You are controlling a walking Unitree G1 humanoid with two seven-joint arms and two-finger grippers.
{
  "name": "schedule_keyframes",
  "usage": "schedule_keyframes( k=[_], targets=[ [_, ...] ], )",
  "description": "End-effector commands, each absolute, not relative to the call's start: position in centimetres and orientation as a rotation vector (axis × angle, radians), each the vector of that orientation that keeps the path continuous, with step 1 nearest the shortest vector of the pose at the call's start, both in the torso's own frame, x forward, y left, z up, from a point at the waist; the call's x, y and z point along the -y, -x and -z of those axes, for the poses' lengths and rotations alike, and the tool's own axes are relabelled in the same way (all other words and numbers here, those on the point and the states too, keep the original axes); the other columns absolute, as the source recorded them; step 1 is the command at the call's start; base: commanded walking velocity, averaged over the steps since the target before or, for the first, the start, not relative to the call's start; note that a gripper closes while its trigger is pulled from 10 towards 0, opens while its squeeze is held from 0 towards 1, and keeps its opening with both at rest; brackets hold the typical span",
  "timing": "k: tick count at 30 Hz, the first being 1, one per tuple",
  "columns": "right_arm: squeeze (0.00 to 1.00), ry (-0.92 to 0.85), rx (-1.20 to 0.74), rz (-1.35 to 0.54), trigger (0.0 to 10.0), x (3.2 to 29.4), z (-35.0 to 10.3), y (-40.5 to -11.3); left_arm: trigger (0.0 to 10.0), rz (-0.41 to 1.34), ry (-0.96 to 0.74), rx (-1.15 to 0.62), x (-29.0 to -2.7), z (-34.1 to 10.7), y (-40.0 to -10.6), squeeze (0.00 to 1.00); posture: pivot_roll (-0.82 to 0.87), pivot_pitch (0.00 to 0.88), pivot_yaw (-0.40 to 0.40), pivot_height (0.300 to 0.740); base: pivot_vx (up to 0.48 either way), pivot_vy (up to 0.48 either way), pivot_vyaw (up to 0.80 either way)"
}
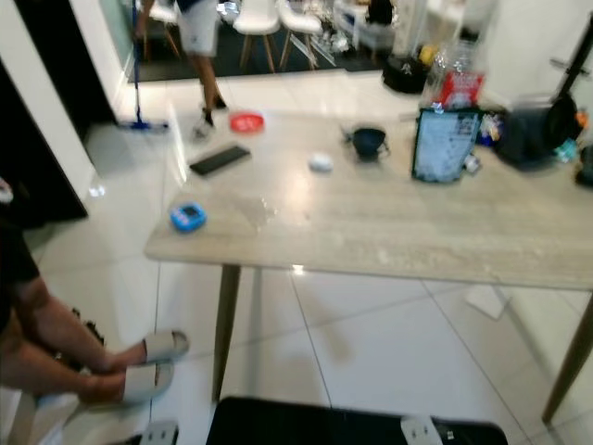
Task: Restocking fridge
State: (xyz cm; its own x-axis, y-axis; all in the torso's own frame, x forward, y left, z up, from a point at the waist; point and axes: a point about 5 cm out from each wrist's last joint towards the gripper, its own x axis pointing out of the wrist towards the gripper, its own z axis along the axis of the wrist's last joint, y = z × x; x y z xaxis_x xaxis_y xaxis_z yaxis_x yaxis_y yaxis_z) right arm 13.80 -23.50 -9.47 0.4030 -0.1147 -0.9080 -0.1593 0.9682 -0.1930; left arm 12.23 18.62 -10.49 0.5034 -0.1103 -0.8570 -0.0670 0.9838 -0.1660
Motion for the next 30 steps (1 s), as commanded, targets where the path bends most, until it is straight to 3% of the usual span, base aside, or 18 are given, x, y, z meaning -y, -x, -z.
schedule_keyframes(
  k=[1, 25, 30],
  targets=[
    [0.00, 0.242, -1.195, -0.010, 10.0, 23.44, 9.88, -12.66, 10.0, 0.038, 0.189, -1.087, -18.22, 10.84, -11.37, 0.00, 0.01, 0.000, -0.030, 0.740, 0.319, 0.000, 0.00],
    [0.00, 0.263, -1.200, -0.024, 10.0, 23.12, 10.04, -12.39, 10.0, 0.031, 0.176, -1.106, -18.39, 10.92, -11.15, 0.00, 0.01, 0.000, -0.025, 0.740, 0.036, 0.000, 0.00],
    [0.00, 0.259, -1.201, -0.013, 10.0, 23.30, 10.03, -12.28, 10.0, 0.072, 0.167, -1.113, -17.99, 10.96, -11.09, 0.00, 0.00, 0.000, -0.019, 0.740, 0.000, -0.397, 0.00]
  ],
)
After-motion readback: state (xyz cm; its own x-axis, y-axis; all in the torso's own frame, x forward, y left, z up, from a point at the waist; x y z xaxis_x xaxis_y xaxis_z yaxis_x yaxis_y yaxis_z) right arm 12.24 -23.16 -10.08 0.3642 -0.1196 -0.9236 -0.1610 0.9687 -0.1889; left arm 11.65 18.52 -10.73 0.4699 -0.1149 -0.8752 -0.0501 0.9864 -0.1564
